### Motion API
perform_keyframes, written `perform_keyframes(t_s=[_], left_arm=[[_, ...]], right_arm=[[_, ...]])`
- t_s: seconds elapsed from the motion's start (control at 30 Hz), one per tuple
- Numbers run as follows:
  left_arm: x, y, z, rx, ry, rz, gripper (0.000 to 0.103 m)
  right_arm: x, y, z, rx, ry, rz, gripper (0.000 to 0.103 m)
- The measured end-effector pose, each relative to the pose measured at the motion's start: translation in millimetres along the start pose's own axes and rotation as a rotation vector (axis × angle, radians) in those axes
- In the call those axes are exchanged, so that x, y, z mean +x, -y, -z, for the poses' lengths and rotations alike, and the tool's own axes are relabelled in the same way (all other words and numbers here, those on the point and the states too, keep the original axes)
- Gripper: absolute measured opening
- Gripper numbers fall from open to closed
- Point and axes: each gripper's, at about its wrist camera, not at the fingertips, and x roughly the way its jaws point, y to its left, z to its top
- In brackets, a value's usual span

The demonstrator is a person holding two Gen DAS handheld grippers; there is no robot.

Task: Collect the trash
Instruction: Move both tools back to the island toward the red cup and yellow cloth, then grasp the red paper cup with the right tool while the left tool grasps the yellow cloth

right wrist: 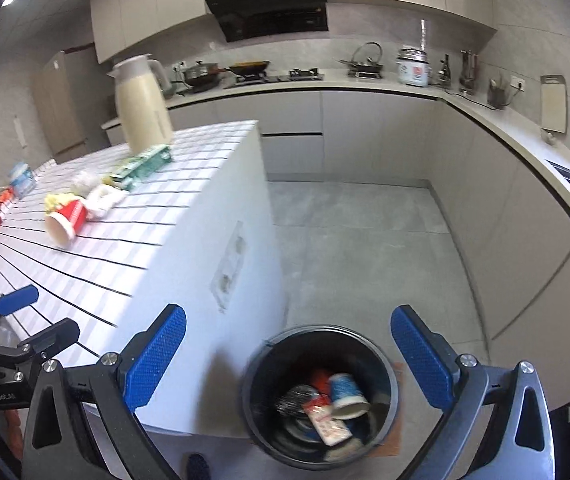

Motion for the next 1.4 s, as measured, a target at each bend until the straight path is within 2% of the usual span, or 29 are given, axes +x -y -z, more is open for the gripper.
perform_keyframes(t_s=[0.1, 0.4, 0.53, 0.7, 0.97, 1.03, 1.13, 1.4], left_arm=[[-6, -38, 3, -0.039, 0.007, -0.04, 0.103], [-14, -143, 16, -0.153, 0.009, -0.078, 0.103], [-15, -178, 20, -0.169, 0.012, -0.104, 0.103], [-11, -214, 18, -0.189, 0.014, -0.101, 0.103], [9, -260, 4, -0.19, 0.021, -0.095, 0.101], [16, -269, -1, -0.19, 0.016, -0.093, 0.101], [26, -280, -5, -0.183, 0.008, -0.089, 0.101], [48, -301, -26, -0.169, 0.01, -0.068, 0.099]], right_arm=[[8, -35, -6, -0.024, -0.009, -0.04, 0.103], [37, -149, -19, -0.109, -0.018, -0.169, 0.103], [55, -195, -24, -0.138, -0.035, -0.198, 0.103], [75, -237, -31, -0.153, -0.042, -0.213, 0.103], [110, -280, -43, -0.153, -0.069, -0.212, 0.09], [122, -287, -45, -0.153, -0.083, -0.211, 0.084], [139, -297, -48, -0.142, -0.102, -0.215, 0.075], [175, -318, -57, -0.137, -0.134, -0.221, 0.062]])
